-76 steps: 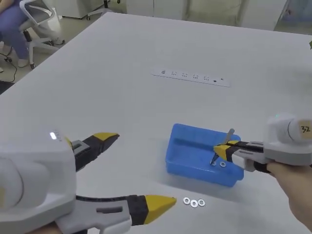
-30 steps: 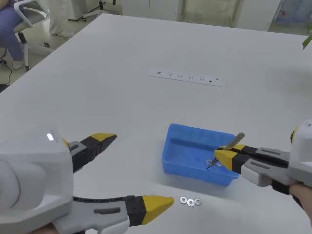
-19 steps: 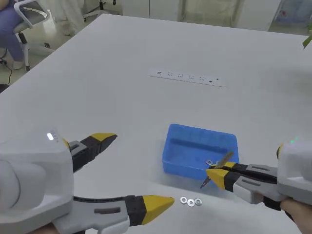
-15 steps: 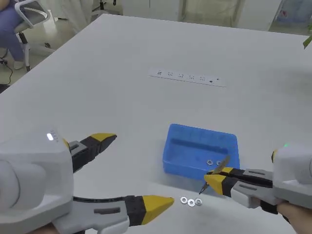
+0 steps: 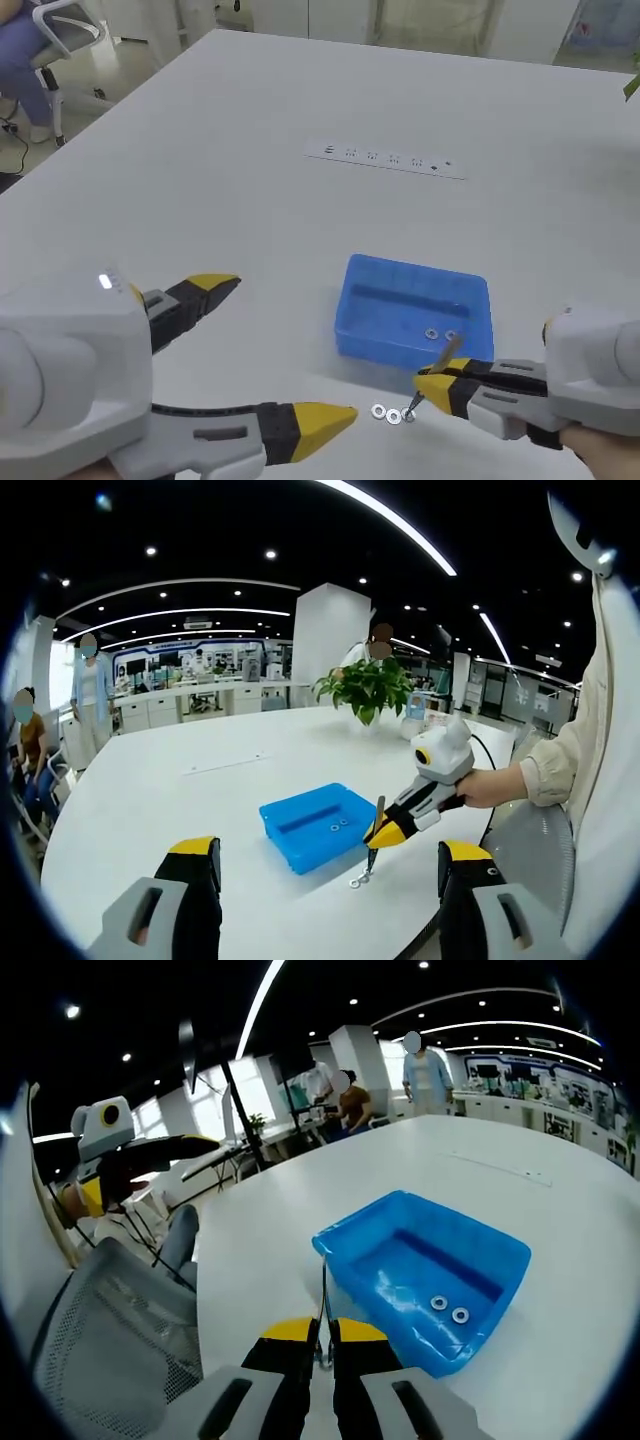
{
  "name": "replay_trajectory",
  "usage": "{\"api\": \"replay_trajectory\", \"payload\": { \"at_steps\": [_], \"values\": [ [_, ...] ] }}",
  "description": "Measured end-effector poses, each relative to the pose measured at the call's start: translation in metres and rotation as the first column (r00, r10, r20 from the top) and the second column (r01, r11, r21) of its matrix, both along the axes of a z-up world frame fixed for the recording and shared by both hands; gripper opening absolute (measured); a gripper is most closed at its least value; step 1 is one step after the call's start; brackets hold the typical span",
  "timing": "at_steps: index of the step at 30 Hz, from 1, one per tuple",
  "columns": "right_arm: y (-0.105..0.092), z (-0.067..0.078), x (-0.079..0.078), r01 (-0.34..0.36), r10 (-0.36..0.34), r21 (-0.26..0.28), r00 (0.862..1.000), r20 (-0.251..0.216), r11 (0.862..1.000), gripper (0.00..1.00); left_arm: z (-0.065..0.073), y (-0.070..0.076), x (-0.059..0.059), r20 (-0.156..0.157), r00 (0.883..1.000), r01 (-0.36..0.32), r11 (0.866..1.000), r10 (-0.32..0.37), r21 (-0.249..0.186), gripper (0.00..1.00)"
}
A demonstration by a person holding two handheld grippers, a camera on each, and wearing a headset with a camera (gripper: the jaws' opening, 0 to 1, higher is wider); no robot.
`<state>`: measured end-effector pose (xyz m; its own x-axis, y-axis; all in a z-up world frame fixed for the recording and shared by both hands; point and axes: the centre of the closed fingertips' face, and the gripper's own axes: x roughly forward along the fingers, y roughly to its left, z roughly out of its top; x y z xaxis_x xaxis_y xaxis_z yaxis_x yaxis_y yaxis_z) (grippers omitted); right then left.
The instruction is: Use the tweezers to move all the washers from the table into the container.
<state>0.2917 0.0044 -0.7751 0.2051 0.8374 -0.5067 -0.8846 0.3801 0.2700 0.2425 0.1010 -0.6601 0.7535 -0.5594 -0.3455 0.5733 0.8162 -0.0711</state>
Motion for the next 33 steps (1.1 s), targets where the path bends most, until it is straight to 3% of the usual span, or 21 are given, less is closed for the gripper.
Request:
{"api": "replay_trajectory", "payload": {
  "at_steps": [20, 28, 33],
  "values": [
    [0.002, 0.000, -0.014, -0.080, 0.082, -0.039, 0.995, 0.052, 0.996, 0.03, 0.000, -0.003, 0.000, 0.000, 1.000, 0.010, 1.000, -0.010, 0.003, 0.91],
    [0.008, 0.000, -0.025, -0.172, 0.186, -0.102, 0.971, 0.152, 0.980, 0.03, -0.001, -0.003, 0.000, 0.000, 1.000, 0.010, 1.000, -0.010, 0.001, 0.91],
    [0.008, 0.000, -0.028, -0.193, 0.214, -0.122, 0.959, 0.185, 0.973, 0.03, -0.001, -0.004, 0.000, 0.000, 1.000, 0.014, 1.000, -0.014, 0.003, 0.91]
  ]
}}
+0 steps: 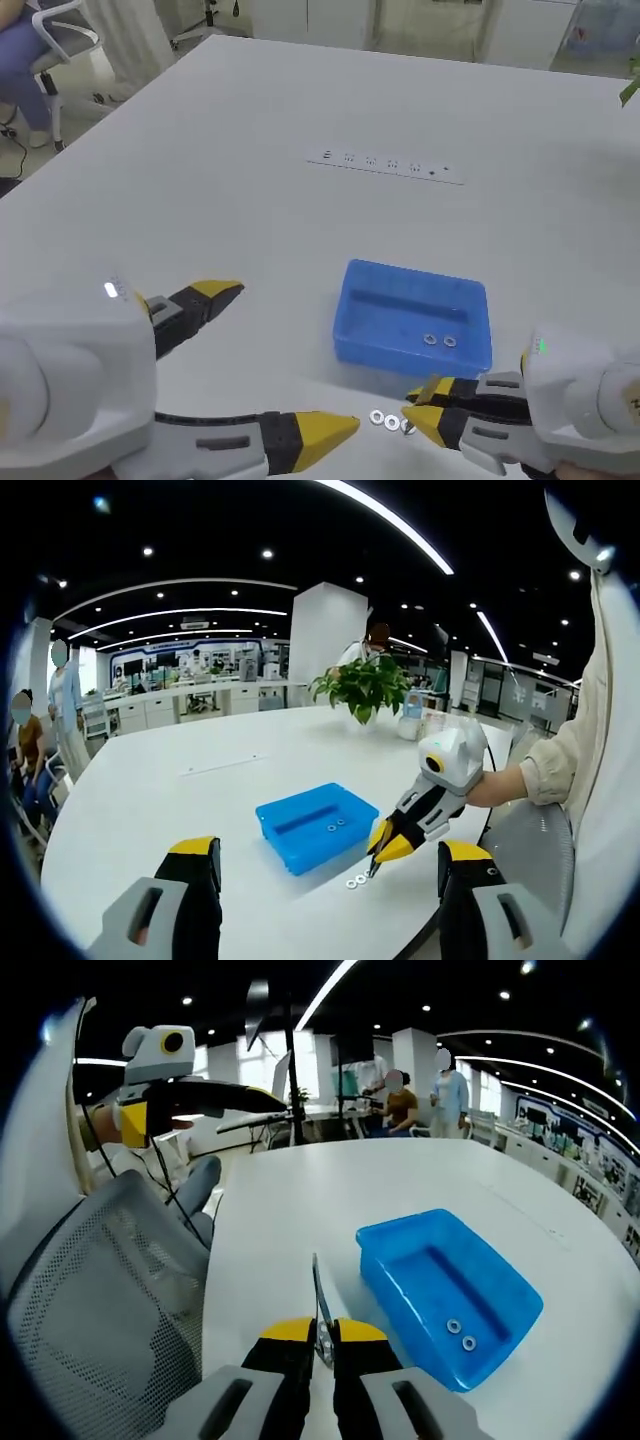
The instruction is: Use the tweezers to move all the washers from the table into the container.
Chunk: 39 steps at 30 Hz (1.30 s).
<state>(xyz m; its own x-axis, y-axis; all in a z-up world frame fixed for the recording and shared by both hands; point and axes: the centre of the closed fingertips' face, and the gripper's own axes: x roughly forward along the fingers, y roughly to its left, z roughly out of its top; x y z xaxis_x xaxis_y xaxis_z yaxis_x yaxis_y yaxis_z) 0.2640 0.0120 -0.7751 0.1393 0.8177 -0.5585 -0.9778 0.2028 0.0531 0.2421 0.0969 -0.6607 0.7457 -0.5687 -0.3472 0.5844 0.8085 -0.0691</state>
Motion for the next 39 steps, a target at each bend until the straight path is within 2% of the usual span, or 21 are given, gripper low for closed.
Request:
{"api": "replay_trajectory", "payload": {
  "at_steps": [6, 9, 10, 13, 19, 29, 32, 39],
  "values": [
    [-0.002, 0.000, 0.002, 0.027, -0.027, 0.000, 1.000, 0.015, 1.000, 0.02, 0.000, -0.001, 0.000, 0.000, 1.000, 0.003, 1.000, -0.003, 0.000, 0.91],
    [-0.002, 0.001, 0.002, 0.045, -0.045, 0.024, 0.999, -0.017, 0.999, 0.02, 0.000, -0.001, 0.000, 0.000, 1.000, 0.002, 1.000, -0.002, -0.001, 0.91],
    [0.000, 0.003, 0.001, 0.052, -0.050, 0.042, 0.998, -0.045, 0.998, 0.02, 0.001, -0.001, 0.000, 0.001, 1.000, 0.001, 1.000, -0.001, -0.001, 0.91],
    [0.001, 0.007, 0.003, 0.060, -0.057, 0.057, 0.997, -0.046, 0.997, 0.02, 0.000, 0.000, -0.001, 0.000, 1.000, -0.002, 1.000, 0.002, 0.000, 0.91],
    [-0.001, 0.022, 0.008, 0.080, -0.075, 0.094, 0.996, -0.052, 0.992, 0.02, 0.000, 0.003, -0.001, 0.001, 1.000, -0.004, 1.000, 0.004, 0.002, 0.91],
    [-0.004, 0.053, 0.015, 0.091, -0.088, 0.143, 0.996, -0.026, 0.986, 0.02, 0.000, 0.003, -0.001, 0.005, 1.000, 0.000, 1.000, 0.000, -0.005, 0.91],
    [-0.004, 0.064, 0.021, 0.097, -0.096, 0.165, 0.995, -0.016, 0.981, 0.02, 0.002, 0.004, -0.001, 0.009, 1.000, -0.002, 1.000, 0.003, -0.008, 0.91],
    [-0.004, 0.079, 0.046, 0.137, -0.140, 0.198, 0.990, 0.003, 0.971, 0.02, 0.003, 0.002, 0.000, 0.014, 1.000, -0.003, 1.000, 0.003, -0.008, 0.91]
  ]
}}
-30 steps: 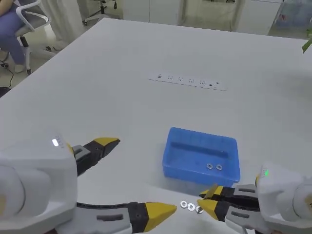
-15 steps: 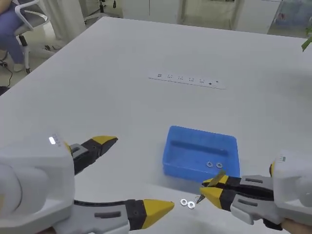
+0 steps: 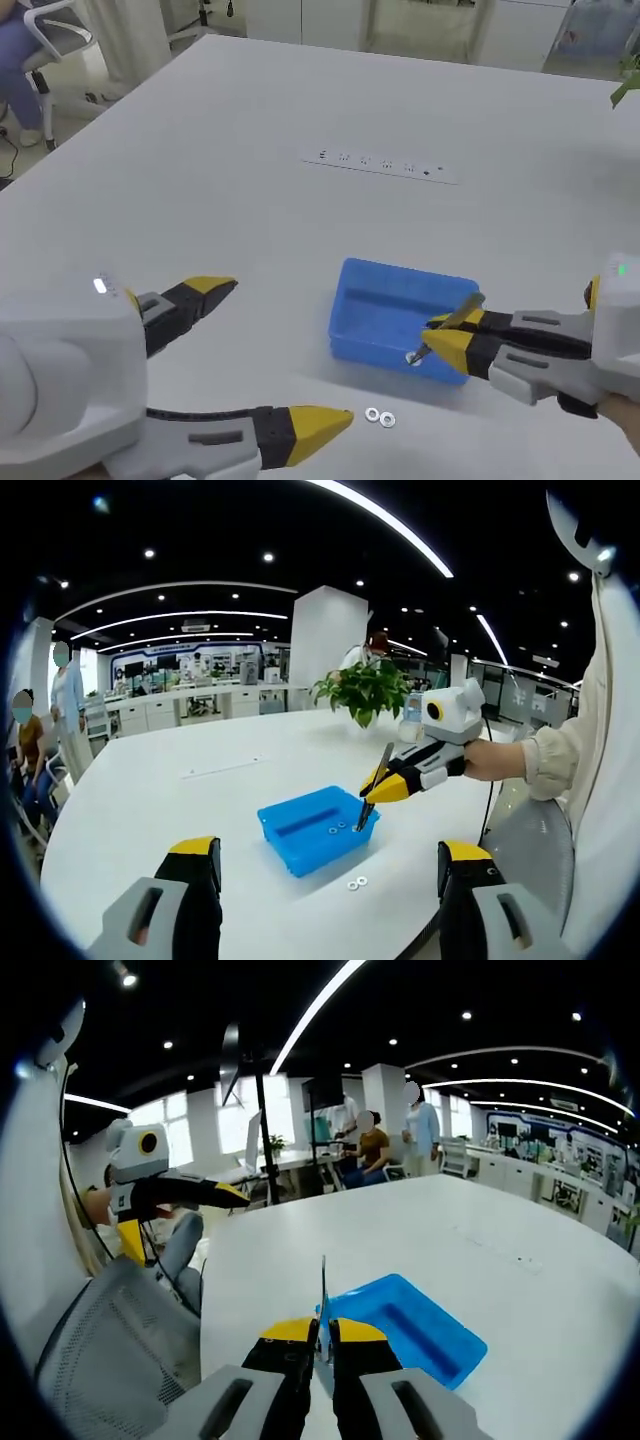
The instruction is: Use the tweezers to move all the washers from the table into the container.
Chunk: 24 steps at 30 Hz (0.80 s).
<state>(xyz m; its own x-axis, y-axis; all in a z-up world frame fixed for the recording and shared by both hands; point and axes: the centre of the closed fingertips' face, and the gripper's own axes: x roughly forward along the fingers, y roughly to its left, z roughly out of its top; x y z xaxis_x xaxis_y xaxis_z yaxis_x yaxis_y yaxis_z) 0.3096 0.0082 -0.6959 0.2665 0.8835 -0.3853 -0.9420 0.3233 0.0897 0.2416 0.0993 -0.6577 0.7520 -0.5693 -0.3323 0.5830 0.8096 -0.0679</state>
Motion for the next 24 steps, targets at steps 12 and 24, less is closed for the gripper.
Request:
{"api": "replay_trajectory", "payload": {
  "at_steps": [12, 24],
  "values": [
    [0.005, -0.010, 0.049, 0.090, -0.090, -0.001, 0.995, -0.035, 0.996, 0.02, 0.000, 0.004, -0.002, -0.001, 1.000, -0.018, 1.000, 0.018, 0.000, 0.91],
    [0.011, -0.042, 0.071, 0.137, -0.143, -0.052, 0.982, -0.126, 0.989, 0.02, 0.000, 0.008, -0.002, -0.006, 0.999, -0.033, 0.999, 0.033, 0.002, 0.91]
  ]
}}
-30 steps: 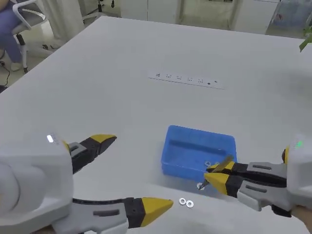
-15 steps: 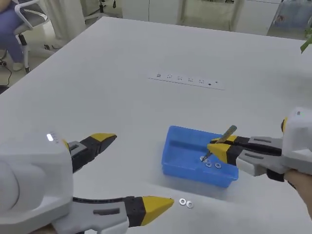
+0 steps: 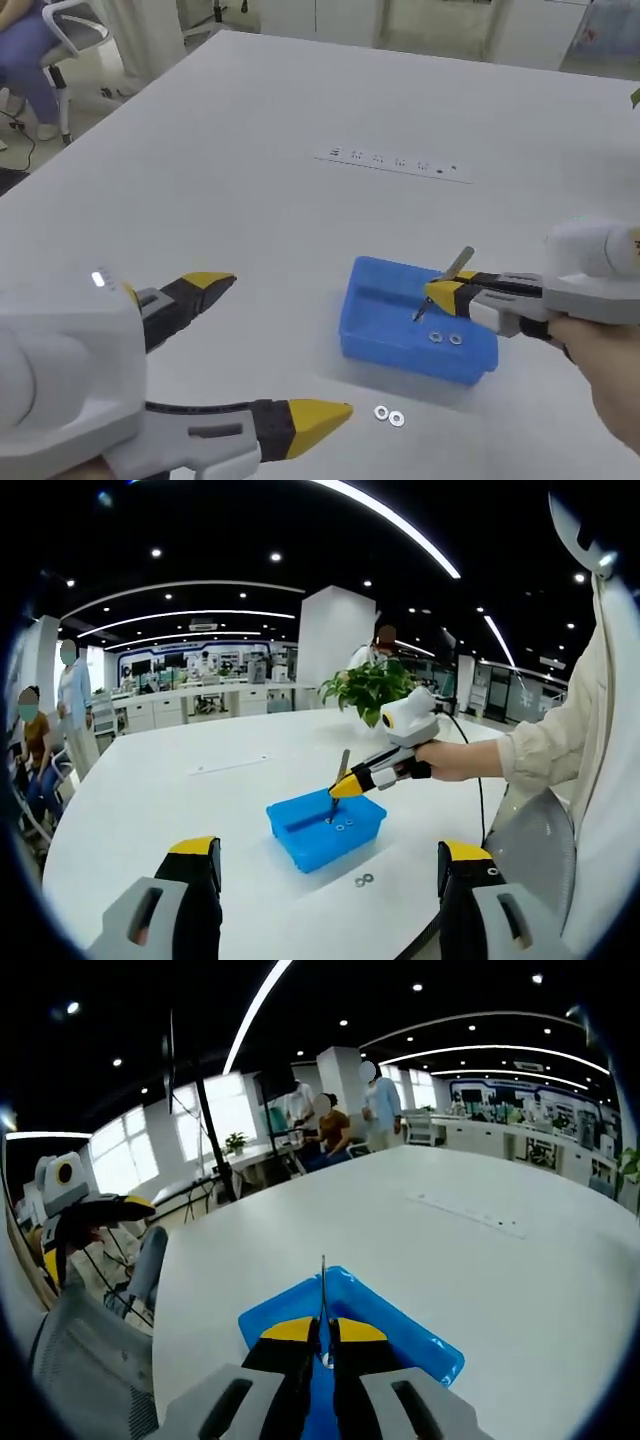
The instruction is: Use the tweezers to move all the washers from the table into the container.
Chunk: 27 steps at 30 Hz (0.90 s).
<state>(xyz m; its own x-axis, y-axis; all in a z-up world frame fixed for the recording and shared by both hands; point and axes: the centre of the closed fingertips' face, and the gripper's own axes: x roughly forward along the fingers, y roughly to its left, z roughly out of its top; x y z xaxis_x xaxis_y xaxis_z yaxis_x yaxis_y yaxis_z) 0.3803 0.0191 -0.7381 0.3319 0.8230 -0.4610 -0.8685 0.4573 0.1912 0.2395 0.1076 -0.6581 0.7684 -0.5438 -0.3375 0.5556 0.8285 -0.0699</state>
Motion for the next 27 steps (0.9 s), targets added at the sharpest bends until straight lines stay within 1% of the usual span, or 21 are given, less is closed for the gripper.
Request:
{"api": "replay_trajectory", "payload": {
  "at_steps": [5, 9, 14, 27],
  "values": [
    [0.000, -0.013, 0.004, 0.010, -0.011, -0.031, 1.000, -0.025, 0.999, 0.02, 0.000, -0.002, 0.001, 0.000, 1.000, 0.006, 1.000, -0.006, 0.001, 0.91],
    [0.000, -0.019, 0.006, 0.006, -0.008, -0.049, 1.000, -0.028, 0.999, 0.02, 0.001, -0.002, 0.002, 0.003, 1.000, 0.009, 1.000, -0.009, 0.001, 0.91],
    [-0.001, -0.023, 0.004, -0.005, 0.003, -0.066, 0.999, -0.032, 0.998, 0.02, 0.001, -0.001, 0.002, 0.002, 1.000, 0.009, 1.000, -0.009, 0.003, 0.91],
    [-0.001, -0.028, 0.003, -0.009, 0.006, -0.080, 0.999, -0.033, 0.997, 0.02, 0.000, -0.001, 0.001, -0.001, 1.000, 0.011, 1.000, -0.011, 0.006, 0.91]
  ]
}}
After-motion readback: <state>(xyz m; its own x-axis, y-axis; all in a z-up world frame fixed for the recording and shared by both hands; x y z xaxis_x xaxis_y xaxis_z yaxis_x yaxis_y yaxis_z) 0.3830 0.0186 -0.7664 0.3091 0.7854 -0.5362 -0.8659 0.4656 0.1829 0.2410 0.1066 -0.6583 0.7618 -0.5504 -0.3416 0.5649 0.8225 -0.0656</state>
